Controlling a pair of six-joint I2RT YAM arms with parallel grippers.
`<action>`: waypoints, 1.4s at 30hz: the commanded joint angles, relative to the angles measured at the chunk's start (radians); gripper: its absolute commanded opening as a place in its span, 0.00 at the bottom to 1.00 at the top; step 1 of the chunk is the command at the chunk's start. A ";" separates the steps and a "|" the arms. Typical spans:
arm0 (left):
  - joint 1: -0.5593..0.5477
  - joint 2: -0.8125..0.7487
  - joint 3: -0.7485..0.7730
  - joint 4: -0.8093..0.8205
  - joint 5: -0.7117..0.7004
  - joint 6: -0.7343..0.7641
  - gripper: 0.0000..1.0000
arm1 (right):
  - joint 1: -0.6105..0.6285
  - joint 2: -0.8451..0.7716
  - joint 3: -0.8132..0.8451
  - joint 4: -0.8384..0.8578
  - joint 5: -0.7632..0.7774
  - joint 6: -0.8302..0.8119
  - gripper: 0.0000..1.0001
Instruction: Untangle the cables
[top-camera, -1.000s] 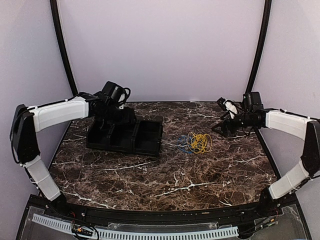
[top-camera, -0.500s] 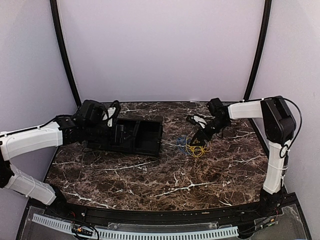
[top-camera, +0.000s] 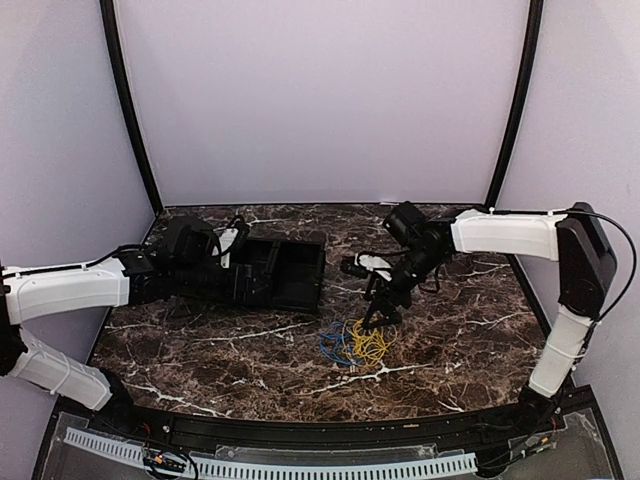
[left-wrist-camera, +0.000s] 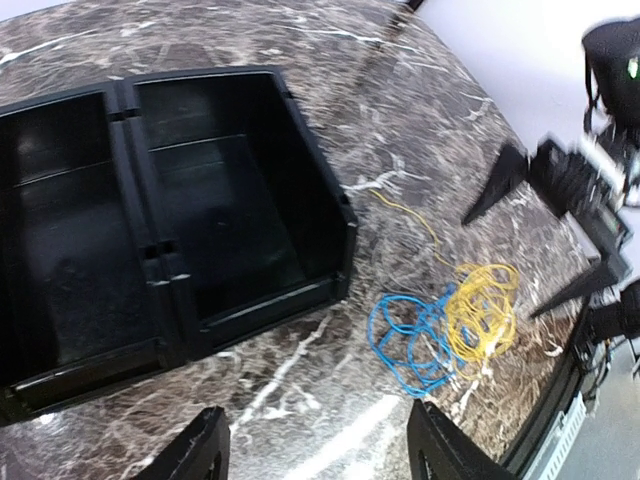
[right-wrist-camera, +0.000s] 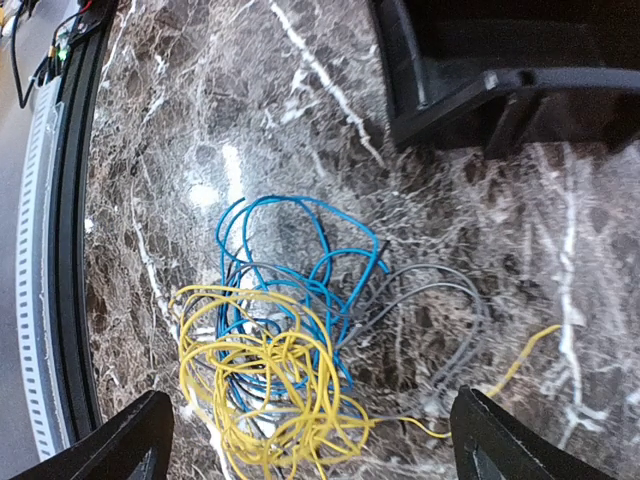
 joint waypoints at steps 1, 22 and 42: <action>-0.059 -0.005 -0.042 0.123 0.102 0.054 0.62 | -0.019 -0.106 -0.019 0.009 0.092 0.001 0.99; -0.224 0.231 -0.080 0.314 0.218 0.221 0.51 | 0.165 -0.197 -0.153 0.174 0.262 -0.181 0.96; -0.244 0.385 -0.244 0.838 0.029 0.594 0.41 | 0.201 -0.141 -0.355 0.479 0.213 -0.139 0.98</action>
